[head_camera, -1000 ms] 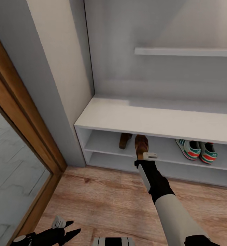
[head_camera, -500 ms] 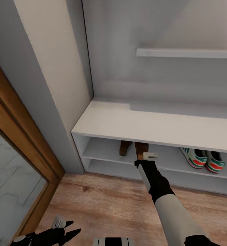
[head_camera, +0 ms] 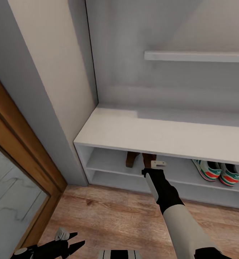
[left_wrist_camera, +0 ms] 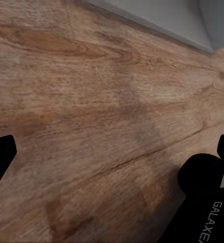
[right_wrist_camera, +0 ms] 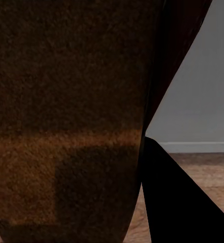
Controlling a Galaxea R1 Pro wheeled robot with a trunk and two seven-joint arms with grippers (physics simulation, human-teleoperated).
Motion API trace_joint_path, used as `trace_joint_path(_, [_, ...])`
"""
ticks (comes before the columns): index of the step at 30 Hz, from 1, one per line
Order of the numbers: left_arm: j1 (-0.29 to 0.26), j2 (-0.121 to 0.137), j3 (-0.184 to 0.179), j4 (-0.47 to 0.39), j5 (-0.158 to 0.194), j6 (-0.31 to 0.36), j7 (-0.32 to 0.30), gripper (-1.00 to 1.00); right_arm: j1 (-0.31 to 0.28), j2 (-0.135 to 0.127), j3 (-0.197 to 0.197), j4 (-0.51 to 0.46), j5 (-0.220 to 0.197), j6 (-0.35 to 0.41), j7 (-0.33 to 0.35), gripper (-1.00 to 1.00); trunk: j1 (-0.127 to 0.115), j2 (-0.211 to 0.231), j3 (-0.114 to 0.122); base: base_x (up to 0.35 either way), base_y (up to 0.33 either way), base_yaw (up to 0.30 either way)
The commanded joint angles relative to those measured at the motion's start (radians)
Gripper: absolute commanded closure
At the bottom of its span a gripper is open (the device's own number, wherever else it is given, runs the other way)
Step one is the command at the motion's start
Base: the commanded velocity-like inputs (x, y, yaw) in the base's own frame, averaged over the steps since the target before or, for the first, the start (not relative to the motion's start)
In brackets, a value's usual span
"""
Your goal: Pick up the two gym shoes and the two sandals from the corridor floor and place them onto the hallstand (shoe rack) in the corridor, making sure they are on the rack and not on the floor. Arrange them so the two gym shoes are next to each other and the two sandals are next to each other.
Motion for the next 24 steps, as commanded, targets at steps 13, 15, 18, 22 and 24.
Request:
trace_joint_path(13, [-0.001,-0.001,0.007,-0.001,-0.011,-0.002,-0.005,-1.0,0.0,0.0,0.001,-0.001,-0.009,0.003,-0.01,1.0,0.001,-0.001,-0.012,0.005,0.0,0.0])
trace_joint_path(15, [-0.001,-0.001,0.008,-0.001,-0.011,-0.002,-0.005,-1.0,0.0,0.0,0.001,-0.001,-0.008,0.003,-0.01,1.0,0.002,-0.001,-0.02,0.0,0.0,0.0])
trace_joint_path(18, [-0.001,-0.001,0.008,-0.001,-0.011,-0.002,-0.005,-1.0,0.0,0.0,0.001,-0.001,-0.008,0.003,-0.01,1.0,0.002,-0.001,-0.022,0.0,0.0,0.0])
trace_joint_path(22, [-0.001,-0.001,0.007,-0.001,-0.012,-0.002,-0.005,-1.0,0.0,0.0,0.001,-0.001,-0.008,0.003,-0.01,1.0,0.002,-0.001,-0.028,0.0,0.0,0.0])
trace_joint_path(24, [-0.001,-0.001,0.007,-0.001,-0.012,-0.002,-0.005,-1.0,0.0,0.0,0.002,-0.001,-0.008,0.003,-0.01,1.0,0.002,-0.001,-0.029,0.0,0.0,0.0])
